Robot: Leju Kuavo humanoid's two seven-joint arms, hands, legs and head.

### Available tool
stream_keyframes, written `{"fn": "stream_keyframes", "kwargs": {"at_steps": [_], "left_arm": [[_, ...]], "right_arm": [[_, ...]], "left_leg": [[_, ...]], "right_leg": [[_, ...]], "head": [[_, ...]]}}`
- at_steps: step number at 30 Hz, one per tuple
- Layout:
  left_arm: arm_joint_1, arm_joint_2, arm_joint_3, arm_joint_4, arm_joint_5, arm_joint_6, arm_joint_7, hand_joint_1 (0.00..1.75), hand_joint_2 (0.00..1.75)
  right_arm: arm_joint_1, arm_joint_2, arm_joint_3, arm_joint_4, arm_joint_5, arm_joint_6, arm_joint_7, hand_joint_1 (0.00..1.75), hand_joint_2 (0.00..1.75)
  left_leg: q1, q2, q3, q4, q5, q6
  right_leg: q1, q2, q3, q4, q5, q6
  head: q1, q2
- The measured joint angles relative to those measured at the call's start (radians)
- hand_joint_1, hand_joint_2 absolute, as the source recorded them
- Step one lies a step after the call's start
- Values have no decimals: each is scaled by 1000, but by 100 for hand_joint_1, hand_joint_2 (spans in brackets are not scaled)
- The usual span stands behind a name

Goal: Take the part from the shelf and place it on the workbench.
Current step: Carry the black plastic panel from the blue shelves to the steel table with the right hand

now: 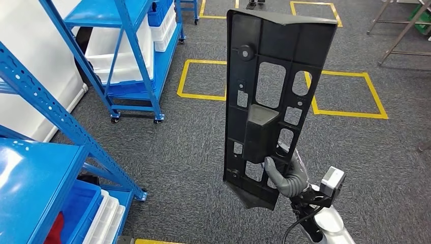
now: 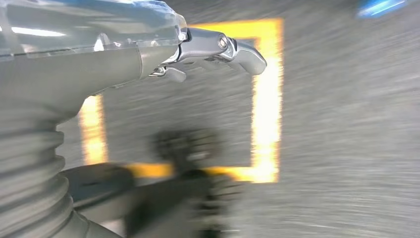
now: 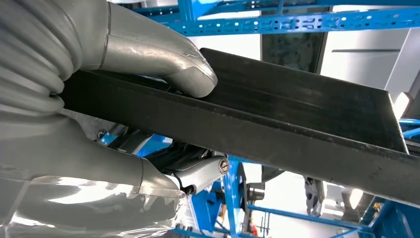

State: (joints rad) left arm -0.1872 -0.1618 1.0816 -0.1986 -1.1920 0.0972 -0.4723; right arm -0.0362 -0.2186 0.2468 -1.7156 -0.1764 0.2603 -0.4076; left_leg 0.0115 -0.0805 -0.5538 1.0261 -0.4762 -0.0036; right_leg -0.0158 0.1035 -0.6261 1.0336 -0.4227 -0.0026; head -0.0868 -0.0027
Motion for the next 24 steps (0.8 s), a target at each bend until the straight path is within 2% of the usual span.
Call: {"fn": "stream_keyframes", "kwargs": {"at_steps": [2, 3, 5, 6, 7, 8, 9, 10, 11, 12, 14, 15, 17, 19, 20, 22, 23, 24], "left_arm": [[-52, -9, 1, -8, 50, -19, -138, 0, 175], [-80, -15, -5, -21, 97, -34, -181, 0, 175], [-118, -36, -64, -83, 295, -66, -207, 0, 175], [-125, -45, -120, -127, 431, -75, -207, 0, 175], [-127, -52, -197, -174, 568, -77, -208, 0, 175], [-128, -56, -286, -214, 680, -69, -208, 0, 175], [-130, -57, -383, -253, 759, -57, -208, 0, 175], [-135, -58, -479, -287, 813, -44, -208, 0, 175], [-140, -59, -564, -318, 846, -34, -208, 0, 175], [-146, -61, -636, -343, 871, -28, -208, 0, 175], [-154, -63, -741, -379, 909, -19, -208, 0, 175], [-155, -64, -782, -392, 926, -14, -208, 0, 175], [-154, -65, -848, -409, 955, -5, -208, 0, 175], [-153, -66, -895, -423, 972, -3, -208, 0, 175], [-151, -65, -912, -428, 977, -3, -208, 0, 175], [-145, -65, -935, -431, 986, -5, -208, 0, 175], [-140, -65, -942, -430, 989, -5, -208, 0, 175], [-136, -64, -948, -427, 992, -4, -208, 0, 175]], "right_arm": [[-10, 1, 0, 13, 0, 3, 1, 175, 175], [-18, 1, 0, 22, 0, 6, 1, 175, 175], [-48, 5, 3, 50, 2, 14, 1, 175, 175], [-65, 7, 5, 66, 2, 17, 1, 175, 175], [-80, 10, 7, 83, 2, 20, 0, 175, 175], [-90, 12, 9, 99, 2, 23, 0, 175, 175], [-100, 13, 11, 114, 2, 26, -1, 175, 175], [-110, 13, 14, 128, 2, 28, -1, 175, 175], [-120, 13, 19, 139, 2, 29, 0, 175, 175], [-132, 14, 23, 147, 3, 30, 0, 175, 175], [-152, 15, 29, 155, 8, 29, -1, 175, 175], [-159, 16, 31, 158, 10, 28, -2, 175, 175], [-162, 16, 33, 161, 13, 27, -2, 175, 175], [-164, 16, 33, 163, 13, 26, -4, 175, 175], [-165, 15, 33, 163, 12, 25, -4, 175, 175], [-167, 13, 34, 163, 10, 23, -5, 175, 175], [-166, 13, 34, 163, 8, 23, -5, 175, 175], [-163, 13, 34, 163, 5, 22, -6, 175, 175]], "left_leg": [[0, 15, 0, -11, 8, 7], [2, 23, 1, -18, 15, 12], [5, 49, 5, -30, 25, 22], [4, 64, 5, -31, 26, 24], [3, 79, 4, -31, 26, 25], [2, 92, 3, -30, 25, 26], [2, 103, 2, -29, 25, 25], [2, 112, 1, -27, 24, 25], [2, 121, 1, -25, 22, 22], [1, 129, 1, -22, 19, 19], [-6, 145, 1, -16, 12, 9], [-9, 153, 1, -15, 9, 4], [-11, 170, 4, -16, 4, -7], [-6, 151, -3, 9, -19, -18], [-4, 131, -20, 50, -44, -22], [-2, 98, -83, 180, -104, -25], [-2, 93, -116, 239, -121, -25], [-2, 91, -136, 270, -120, -24]], "right_leg": [[-4, 10, -8, -5, 9, 15], [-3, -4, -12, 0, 7, 20], [-1, -54, -44, 61, -29, 28], [-1, -77, -73, 119, -58, 32], [-3, -88, -105, 184, -86, 36], [-5, -93, -129, 235, -100, 39], [-8, -97, -137, 253, -96, 42], [-11, -102, -126, 234, -76, 44], [-13, -113, -96, 179, -43, 44], [-11, -136, -60, 111, -17, 43], [-2, -171, -14, 15, 8, 29], [2, -176, -9, 0, 5, 20], [4, -154, -12, -2, 6, 4], [2, -133, -12, -6, 8, -8], [0, -124, -11, -8, 9, -13], [1, -102, -11, -8, 9, -20], [2, -88, -11, -8, 9, -21], [3, -74, -10, -8, 8, -21]], "head": [[0, 0], [0, 0], [0, 0], [0, 0], [0, 0], [0, 0], [0, 0], [0, 0], [0, 0], [0, 0], [0, 0], [0, 0], [0, 0], [0, 0], [0, 0], [0, 0], [0, 0], [0, 0]]}}
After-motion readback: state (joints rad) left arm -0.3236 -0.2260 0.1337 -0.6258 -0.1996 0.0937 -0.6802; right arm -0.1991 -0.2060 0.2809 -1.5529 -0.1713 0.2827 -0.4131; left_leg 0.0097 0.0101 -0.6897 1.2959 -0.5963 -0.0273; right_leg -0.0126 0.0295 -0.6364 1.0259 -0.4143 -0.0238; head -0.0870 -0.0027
